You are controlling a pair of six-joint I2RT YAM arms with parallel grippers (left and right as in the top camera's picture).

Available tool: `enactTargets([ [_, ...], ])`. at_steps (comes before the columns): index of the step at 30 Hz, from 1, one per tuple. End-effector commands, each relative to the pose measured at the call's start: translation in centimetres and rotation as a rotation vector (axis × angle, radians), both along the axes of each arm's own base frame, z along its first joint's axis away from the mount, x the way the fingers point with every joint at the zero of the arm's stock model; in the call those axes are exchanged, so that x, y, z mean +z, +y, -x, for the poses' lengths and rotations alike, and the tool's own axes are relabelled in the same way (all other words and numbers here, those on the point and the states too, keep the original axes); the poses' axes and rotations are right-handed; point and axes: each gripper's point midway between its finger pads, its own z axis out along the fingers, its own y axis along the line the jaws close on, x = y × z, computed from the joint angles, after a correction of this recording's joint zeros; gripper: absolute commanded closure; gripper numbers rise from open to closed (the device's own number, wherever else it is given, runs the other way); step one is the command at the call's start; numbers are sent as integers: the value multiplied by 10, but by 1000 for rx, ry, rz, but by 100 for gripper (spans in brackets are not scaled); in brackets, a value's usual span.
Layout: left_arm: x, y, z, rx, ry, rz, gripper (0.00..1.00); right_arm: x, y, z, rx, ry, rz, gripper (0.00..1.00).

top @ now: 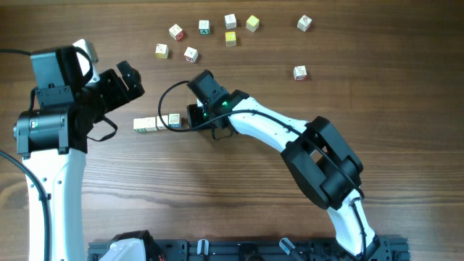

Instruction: Form a horizontal line

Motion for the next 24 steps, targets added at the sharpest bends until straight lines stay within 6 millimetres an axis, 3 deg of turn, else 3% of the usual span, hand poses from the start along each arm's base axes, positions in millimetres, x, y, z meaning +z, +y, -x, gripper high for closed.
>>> enactTargets([
  [1, -2, 3, 1, 16, 3, -1, 0, -17, -2, 8, 9, 37, 20, 51],
  [9, -2, 3, 1, 16, 3, -1, 0, -17, -2, 7, 8, 32, 16, 44],
  [16, -2, 3, 1, 16, 3, -1, 0, -9, 5, -7, -4, -22, -27, 38],
  [24, -2, 3, 1, 16, 3, -1, 0, -5, -7, -34, -85, -139, 29, 33],
])
